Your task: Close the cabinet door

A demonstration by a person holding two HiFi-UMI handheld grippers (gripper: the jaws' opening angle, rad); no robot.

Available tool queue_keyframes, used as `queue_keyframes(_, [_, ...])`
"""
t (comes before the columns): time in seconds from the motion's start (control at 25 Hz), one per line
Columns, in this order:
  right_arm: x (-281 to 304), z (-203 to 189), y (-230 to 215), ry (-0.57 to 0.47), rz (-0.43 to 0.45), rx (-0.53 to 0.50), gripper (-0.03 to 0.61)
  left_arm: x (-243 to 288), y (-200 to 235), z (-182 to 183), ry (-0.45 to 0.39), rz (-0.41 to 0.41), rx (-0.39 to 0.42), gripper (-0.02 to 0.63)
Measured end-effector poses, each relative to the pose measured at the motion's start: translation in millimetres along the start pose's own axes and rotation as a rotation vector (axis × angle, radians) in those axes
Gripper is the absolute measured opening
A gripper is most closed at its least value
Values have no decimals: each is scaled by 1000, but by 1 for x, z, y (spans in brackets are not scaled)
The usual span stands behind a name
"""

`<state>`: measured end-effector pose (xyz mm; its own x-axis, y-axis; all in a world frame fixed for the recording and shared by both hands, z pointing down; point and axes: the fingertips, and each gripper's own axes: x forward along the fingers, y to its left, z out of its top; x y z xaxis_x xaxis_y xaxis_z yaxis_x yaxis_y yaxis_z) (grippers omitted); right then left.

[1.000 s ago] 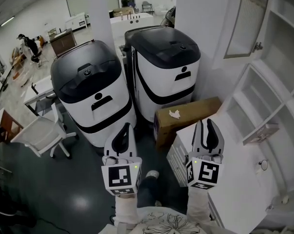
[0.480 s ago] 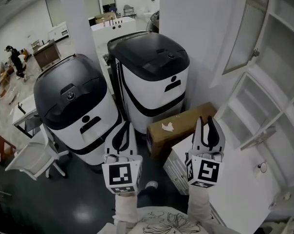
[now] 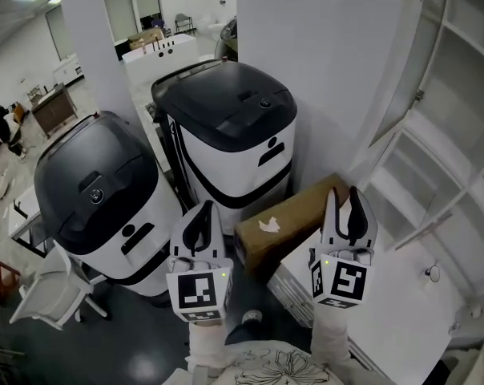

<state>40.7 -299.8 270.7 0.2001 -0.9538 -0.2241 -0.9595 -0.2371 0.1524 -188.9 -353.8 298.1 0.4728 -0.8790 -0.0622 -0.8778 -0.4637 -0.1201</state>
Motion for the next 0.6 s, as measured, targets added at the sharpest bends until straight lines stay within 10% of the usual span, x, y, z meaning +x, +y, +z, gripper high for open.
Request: queue_keyframes(0.6, [38,4,-15,-17,-126,-87,143,66,2,-11,-10,-99,-23,3])
